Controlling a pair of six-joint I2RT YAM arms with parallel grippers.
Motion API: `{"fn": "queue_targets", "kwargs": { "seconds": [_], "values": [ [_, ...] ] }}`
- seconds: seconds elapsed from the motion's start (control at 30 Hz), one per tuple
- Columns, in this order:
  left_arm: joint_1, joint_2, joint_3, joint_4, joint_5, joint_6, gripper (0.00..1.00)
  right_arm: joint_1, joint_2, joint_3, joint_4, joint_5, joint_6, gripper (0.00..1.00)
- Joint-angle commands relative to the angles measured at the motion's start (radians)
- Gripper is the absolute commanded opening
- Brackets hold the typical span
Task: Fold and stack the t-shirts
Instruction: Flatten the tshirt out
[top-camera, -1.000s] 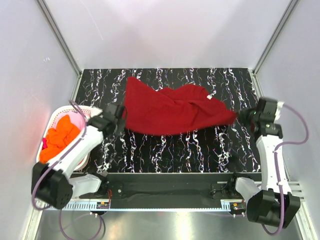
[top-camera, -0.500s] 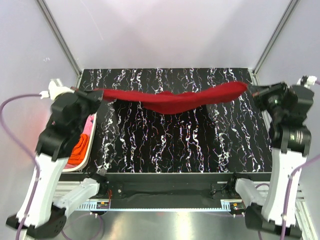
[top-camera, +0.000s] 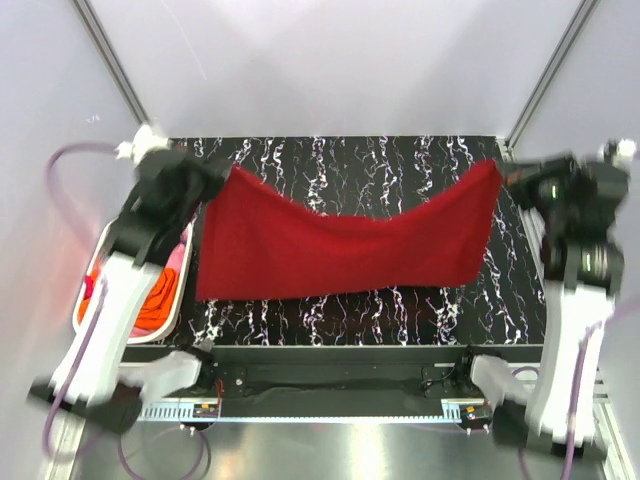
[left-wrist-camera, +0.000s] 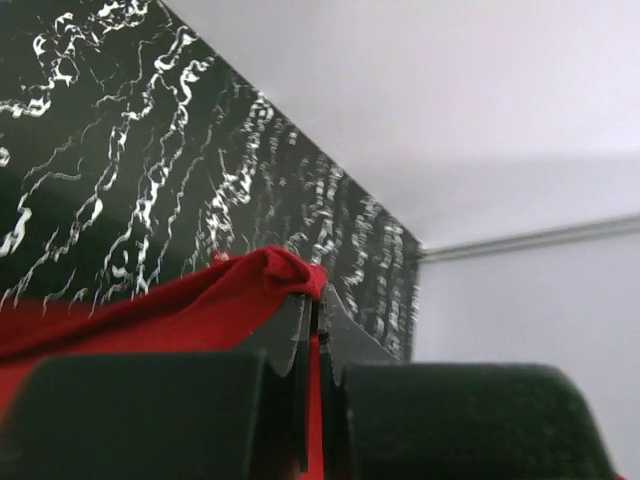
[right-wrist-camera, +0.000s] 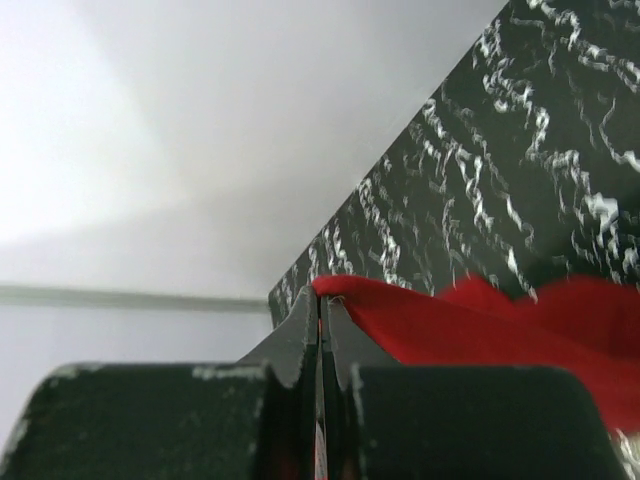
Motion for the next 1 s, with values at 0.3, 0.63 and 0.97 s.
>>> {"fn": "queue_targets", "kwargs": {
  "seconds": [0.3, 0.63, 0.97],
  "values": [
    [0.148, 0.784, 0.959, 0.129, 0.227, -0.104, 0.00, -0.023, 0.945, 1.149, -0.111, 0.198, -0.114, 0.00],
    [0.145, 0.361, 0.477, 0.189, 0.300, 0.028, 0.00, -0.031, 0.637, 0.942, -0.142, 0.181, -0.241, 0.00],
    [0.136, -0.235, -0.491, 0.244, 0.315, 0.031, 0.00, -0.031, 0.016, -0.099, -0.067, 0.252, -0.302, 0.00]
  ]
}}
